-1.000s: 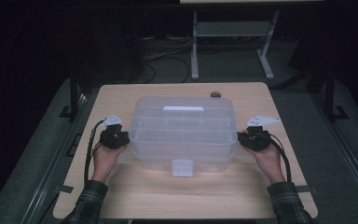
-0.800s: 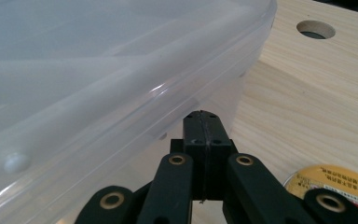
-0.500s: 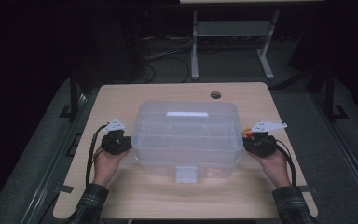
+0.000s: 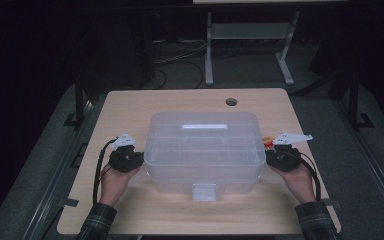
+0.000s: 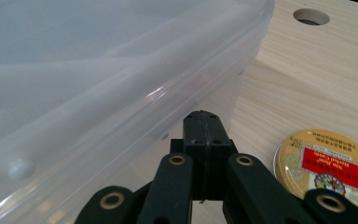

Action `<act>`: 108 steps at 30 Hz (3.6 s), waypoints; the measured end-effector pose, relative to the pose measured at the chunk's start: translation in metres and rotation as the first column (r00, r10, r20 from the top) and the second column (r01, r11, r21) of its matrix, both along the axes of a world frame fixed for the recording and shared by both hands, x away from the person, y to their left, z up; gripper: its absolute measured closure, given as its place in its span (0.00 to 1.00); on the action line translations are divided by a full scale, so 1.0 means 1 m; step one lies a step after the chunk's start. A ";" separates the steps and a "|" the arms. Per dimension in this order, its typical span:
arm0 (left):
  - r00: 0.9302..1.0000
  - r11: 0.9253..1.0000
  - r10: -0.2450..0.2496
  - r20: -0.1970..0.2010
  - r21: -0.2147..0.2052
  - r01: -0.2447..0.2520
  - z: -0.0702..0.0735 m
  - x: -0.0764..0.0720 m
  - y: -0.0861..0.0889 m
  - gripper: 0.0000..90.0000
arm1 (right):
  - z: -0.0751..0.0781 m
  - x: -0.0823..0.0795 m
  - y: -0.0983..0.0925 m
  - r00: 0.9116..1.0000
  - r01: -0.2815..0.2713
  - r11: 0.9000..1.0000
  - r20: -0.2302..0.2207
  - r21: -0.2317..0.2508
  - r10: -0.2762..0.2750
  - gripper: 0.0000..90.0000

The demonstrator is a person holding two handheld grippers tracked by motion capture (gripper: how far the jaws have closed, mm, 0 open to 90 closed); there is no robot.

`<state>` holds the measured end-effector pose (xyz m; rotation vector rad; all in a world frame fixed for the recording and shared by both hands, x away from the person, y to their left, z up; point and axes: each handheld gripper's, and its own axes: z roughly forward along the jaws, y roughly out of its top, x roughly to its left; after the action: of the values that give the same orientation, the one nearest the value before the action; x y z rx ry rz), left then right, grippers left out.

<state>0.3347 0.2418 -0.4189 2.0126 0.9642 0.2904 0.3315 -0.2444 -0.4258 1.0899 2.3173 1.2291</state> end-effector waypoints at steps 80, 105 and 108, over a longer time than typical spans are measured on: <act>0.996 0.978 0.089 0.025 0.185 -0.092 -0.055 -0.059 0.073 0.15 | 0.071 -0.038 -0.067 0.996 -0.086 0.994 -0.026 0.063 0.088 0.49; 0.996 0.979 0.088 0.023 0.185 -0.090 -0.055 -0.059 0.073 0.15 | 0.113 -0.030 -0.057 0.987 -0.158 0.982 0.046 0.107 0.154 0.49; 0.996 0.979 0.088 0.023 0.185 -0.091 -0.055 -0.059 0.073 0.15 | 0.116 -0.028 -0.053 0.985 -0.172 0.980 0.049 0.104 0.167 0.49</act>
<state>0.2759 0.3146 -0.4743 2.1349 1.0527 0.4589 0.3035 -0.2970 -0.3100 0.9069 2.3786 1.4399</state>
